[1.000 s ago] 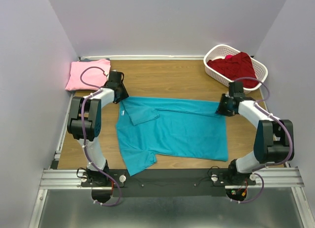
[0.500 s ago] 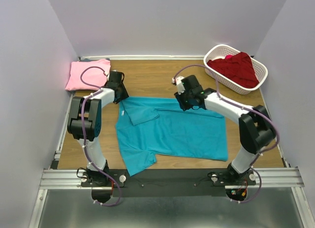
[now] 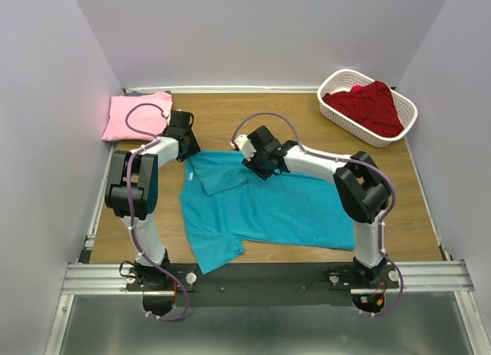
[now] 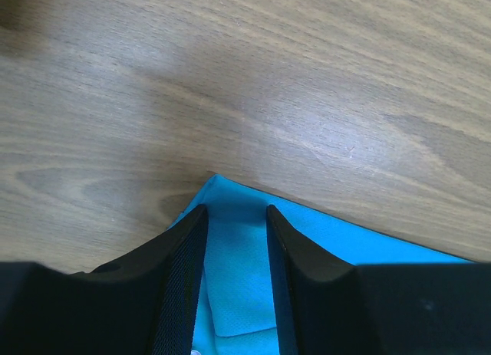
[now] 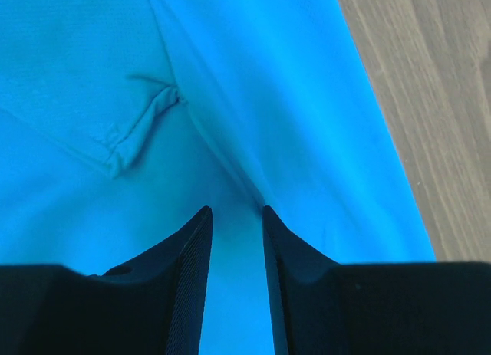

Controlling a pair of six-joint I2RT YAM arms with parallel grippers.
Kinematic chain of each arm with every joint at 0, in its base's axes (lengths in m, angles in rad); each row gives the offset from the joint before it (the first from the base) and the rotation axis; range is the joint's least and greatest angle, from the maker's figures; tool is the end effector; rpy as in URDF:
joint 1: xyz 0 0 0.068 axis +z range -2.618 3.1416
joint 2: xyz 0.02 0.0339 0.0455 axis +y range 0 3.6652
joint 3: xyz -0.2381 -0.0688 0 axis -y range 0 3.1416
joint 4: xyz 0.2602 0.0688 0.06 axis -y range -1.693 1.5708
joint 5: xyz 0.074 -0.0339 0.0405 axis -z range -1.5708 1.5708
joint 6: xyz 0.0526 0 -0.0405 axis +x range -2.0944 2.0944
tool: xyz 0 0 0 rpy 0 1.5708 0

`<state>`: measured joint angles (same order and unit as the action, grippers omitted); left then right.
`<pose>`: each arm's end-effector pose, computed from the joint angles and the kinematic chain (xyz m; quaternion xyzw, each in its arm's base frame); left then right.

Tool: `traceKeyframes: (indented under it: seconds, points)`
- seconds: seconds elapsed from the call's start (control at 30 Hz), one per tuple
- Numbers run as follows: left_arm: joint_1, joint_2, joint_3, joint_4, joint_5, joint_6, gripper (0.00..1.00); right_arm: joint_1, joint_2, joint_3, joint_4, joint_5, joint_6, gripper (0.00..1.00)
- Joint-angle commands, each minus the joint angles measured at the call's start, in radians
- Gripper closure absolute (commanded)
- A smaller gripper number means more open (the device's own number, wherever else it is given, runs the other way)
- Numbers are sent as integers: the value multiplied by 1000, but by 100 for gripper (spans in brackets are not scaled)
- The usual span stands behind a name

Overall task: Fold and stack the t-shirts
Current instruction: Fold the tshirt

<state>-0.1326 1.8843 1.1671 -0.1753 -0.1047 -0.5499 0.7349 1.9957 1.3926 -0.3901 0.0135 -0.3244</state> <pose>0.4054 -0.0485 0.1158 -0.2121 0.9177 -0.0647 0.3296 0.3236 0.2916 0.1262 -0.4826 0.8282 0.0517 0.2801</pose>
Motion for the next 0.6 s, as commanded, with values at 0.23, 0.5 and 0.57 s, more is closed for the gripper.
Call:
traceKeyframes:
  seconds: [0.23, 0.5, 0.57]
  points:
    - [1, 9, 26, -26, -35, 8, 55, 14, 66, 66, 3, 80, -71, 61]
    - [-1, 10, 28, -27, -36, 10, 55, 15, 86, 77, 7, 71, -81, 70]
    - [-1, 10, 28, -27, -36, 10, 55, 15, 86, 75, 5, 60, -82, 84]
